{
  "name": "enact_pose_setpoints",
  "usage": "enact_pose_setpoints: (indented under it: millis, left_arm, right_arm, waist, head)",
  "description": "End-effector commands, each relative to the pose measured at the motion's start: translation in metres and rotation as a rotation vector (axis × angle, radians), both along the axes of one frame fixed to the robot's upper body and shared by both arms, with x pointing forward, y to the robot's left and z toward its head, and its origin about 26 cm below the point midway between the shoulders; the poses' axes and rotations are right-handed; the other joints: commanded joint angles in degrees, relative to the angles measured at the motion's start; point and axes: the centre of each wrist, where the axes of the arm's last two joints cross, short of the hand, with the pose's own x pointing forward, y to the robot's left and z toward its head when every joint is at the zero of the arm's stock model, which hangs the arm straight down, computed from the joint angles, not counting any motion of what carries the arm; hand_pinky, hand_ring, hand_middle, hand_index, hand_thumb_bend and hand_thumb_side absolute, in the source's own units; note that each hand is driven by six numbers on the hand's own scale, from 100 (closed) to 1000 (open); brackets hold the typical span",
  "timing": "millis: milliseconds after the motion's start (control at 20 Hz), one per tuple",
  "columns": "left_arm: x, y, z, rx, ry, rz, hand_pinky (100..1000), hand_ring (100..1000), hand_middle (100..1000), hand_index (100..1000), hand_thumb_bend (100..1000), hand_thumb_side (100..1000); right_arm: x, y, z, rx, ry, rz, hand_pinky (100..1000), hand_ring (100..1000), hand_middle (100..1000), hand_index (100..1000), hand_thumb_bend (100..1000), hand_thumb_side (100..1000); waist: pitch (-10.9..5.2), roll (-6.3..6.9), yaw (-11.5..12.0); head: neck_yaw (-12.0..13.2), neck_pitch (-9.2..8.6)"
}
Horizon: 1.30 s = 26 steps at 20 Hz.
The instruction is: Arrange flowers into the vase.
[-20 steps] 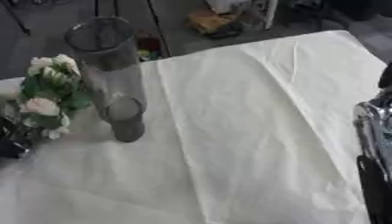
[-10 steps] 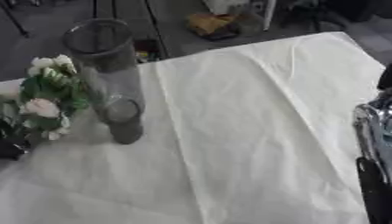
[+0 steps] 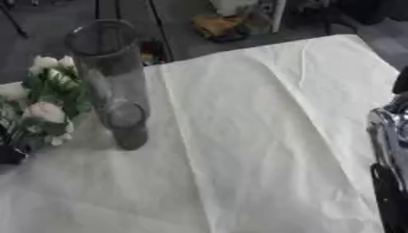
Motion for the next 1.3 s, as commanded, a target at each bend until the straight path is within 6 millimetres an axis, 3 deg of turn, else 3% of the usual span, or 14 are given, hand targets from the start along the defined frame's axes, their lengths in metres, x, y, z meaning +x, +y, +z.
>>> enact_pose_setpoints:
  millis: [50, 750, 1050, 1300]
  left_arm:
    - [0.000, 0.004, 0.014, -0.004, -0.067, 0.013, 100, 100, 224, 419, 100, 444]
    - [0.002, 0.002, 0.003, -0.026, -0.181, 0.013, 100, 100, 100, 273, 100, 481]
    - [0.001, 0.003, 0.002, -0.072, -0.252, 0.007, 100, 100, 100, 207, 100, 554]
    - [0.000, 0.004, 0.006, -0.115, -0.309, 0.011, 100, 100, 100, 155, 100, 700]
  right_arm:
    - [-0.003, 0.002, 0.007, -0.002, -0.038, 0.014, 733, 816, 774, 843, 100, 747]
    - [-0.003, 0.002, 0.008, 0.001, -0.042, 0.019, 733, 815, 775, 841, 100, 750]
    - [-0.003, 0.002, 0.008, 0.001, -0.045, 0.020, 732, 813, 774, 839, 100, 757]
    - [-0.003, 0.002, 0.007, 0.000, -0.039, 0.020, 731, 813, 774, 839, 100, 756]
  waist:
    - [-1.08, -0.34, 0.02]
    - [-1.03, -0.83, 0.16]
    - [-1.13, -1.09, 0.25]
    - [-1.29, -1.15, 0.52]
  head:
    - [-0.18, -0.94]
    - [-0.37, -1.15]
    - [-0.46, -1.12]
    - [-0.53, -0.86]
